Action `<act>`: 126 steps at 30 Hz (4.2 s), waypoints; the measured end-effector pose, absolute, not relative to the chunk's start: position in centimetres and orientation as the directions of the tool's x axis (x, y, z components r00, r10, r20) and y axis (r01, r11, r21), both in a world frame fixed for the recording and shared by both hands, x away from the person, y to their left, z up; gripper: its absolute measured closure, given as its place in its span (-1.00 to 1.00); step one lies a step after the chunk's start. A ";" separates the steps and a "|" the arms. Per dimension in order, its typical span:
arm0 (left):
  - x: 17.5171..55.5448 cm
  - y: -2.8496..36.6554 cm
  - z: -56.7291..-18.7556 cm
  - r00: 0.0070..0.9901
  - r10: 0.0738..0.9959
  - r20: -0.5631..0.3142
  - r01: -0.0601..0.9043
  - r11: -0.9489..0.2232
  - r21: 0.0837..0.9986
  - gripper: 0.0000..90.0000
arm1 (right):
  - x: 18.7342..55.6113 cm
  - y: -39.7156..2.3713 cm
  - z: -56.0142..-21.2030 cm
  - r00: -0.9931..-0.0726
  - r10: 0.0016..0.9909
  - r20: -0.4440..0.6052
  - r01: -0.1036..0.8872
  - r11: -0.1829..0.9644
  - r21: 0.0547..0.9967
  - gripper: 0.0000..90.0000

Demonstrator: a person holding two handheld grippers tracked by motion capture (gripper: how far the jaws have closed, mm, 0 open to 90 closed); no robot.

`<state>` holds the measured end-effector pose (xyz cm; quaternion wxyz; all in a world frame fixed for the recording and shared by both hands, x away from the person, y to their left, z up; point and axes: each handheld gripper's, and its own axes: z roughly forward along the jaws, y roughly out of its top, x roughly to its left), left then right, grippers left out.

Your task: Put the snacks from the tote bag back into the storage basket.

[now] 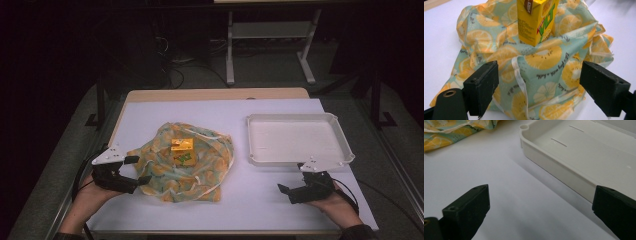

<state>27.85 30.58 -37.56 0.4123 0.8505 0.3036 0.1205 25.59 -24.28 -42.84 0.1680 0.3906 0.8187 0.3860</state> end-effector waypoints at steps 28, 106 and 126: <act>30.8 28.5 -36.1 0.805 0.592 -0.045 0.390 -0.470 0.792 0.06 | 25.7 -24.2 -42.9 -0.644 0.764 0.028 0.510 0.403 0.760 -0.98; 33.5 24.1 -38.1 0.849 0.526 -0.038 0.387 -0.573 0.723 0.99 | 25.7 -24.0 -43.1 -0.658 0.752 0.032 0.514 0.418 0.749 -0.98; 32.7 22.8 -38.0 0.872 0.489 -0.028 0.357 -0.595 0.720 0.99 | 25.7 -24.0 -43.2 -0.664 0.747 0.033 0.515 0.425 0.744 -0.98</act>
